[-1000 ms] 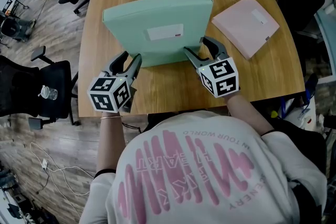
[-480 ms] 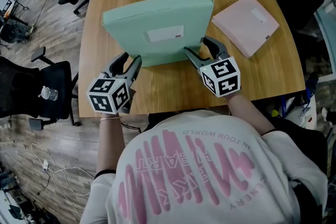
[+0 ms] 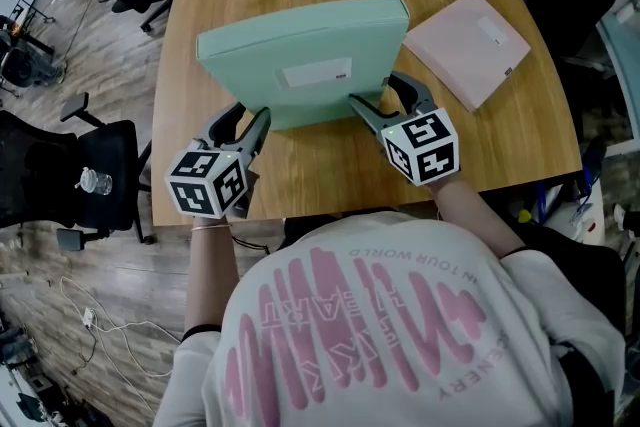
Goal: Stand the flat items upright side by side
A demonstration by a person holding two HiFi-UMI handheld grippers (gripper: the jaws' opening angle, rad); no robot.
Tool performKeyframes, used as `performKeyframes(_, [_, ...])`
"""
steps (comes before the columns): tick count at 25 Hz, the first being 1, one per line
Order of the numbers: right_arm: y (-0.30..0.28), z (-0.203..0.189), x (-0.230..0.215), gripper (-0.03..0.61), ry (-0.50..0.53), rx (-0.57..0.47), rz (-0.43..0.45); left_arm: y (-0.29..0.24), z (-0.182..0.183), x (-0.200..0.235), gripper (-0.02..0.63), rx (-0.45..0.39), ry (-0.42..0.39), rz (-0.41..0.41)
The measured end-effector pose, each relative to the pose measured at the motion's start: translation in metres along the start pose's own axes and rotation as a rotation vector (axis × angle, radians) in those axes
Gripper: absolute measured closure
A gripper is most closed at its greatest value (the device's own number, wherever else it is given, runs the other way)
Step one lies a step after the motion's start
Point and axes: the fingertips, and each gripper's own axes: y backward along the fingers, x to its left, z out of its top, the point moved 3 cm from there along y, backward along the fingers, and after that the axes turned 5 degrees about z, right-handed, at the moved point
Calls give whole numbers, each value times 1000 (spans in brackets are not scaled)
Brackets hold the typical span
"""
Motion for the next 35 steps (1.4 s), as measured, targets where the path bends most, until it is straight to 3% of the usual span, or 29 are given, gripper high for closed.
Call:
performKeyframes(11, [0,3,2,235,-15,3,9,3,6,-1,422,-16,-6,-5])
performKeyframes(25, [1,6,4,198,-13,2,12,1,8,-3,287,-12,-42,8])
performKeyframes(35, [6,15,10,184,-90,-21,42,10,16,0,229,-104,94,26])
